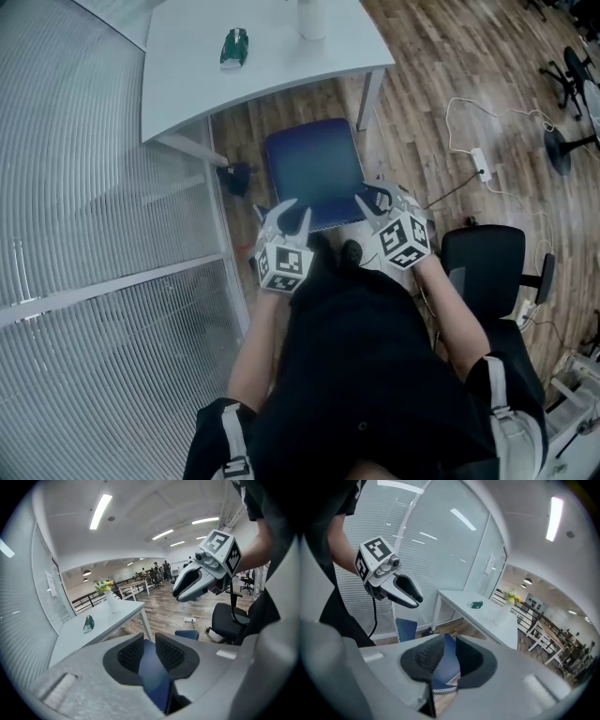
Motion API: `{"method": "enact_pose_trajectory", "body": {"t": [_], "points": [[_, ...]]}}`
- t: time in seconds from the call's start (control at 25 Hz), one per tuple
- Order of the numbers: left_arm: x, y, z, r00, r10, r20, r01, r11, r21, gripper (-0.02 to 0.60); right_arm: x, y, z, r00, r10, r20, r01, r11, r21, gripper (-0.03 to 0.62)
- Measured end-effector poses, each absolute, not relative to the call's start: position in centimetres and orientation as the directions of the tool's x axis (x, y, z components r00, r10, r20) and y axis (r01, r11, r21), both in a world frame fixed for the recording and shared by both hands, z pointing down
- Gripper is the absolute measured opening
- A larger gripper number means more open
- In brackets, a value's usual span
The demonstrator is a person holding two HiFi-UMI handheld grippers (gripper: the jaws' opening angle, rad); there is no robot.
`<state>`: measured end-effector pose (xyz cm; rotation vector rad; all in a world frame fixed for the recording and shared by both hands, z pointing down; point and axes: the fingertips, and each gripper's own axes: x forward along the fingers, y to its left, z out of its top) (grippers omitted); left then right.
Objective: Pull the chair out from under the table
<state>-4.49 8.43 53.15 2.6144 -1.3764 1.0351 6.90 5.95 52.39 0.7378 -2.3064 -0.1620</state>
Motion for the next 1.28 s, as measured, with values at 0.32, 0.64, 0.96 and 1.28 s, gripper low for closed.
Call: {"method": "enact_pose_trajectory", "body": {"t": [0.32,0.64,0.96,1.28], "points": [[-5.8,6.9,48.8,0.388,-0.802,0.454,-0.814,-0.529,-0.24,0.075,6.6,3.8,46.9,-0.631,-0.625,0.46,-0.547,0.779,0.307,0.02],[-6.1,6.4,46.1,0.401,-0.834,0.38,-0.847,-0.495,-0.192,0.058,6.1,3.2,44.8,-0.649,-0.65,0.396,-0.577,0.759,0.3,0.012],[-6.1,5.9,44.5,0.41,-0.845,0.343,-0.861,-0.482,-0.16,0.032,6.4,2.4,42.2,-0.668,-0.668,0.328,-0.617,0.743,0.257,0.003],[-6.5,5.3,43.4,0.413,-0.854,0.316,-0.872,-0.471,-0.132,0.011,5.4,2.6,41.7,-0.727,-0.6,0.335,-0.571,0.798,0.191,0.0]]}}
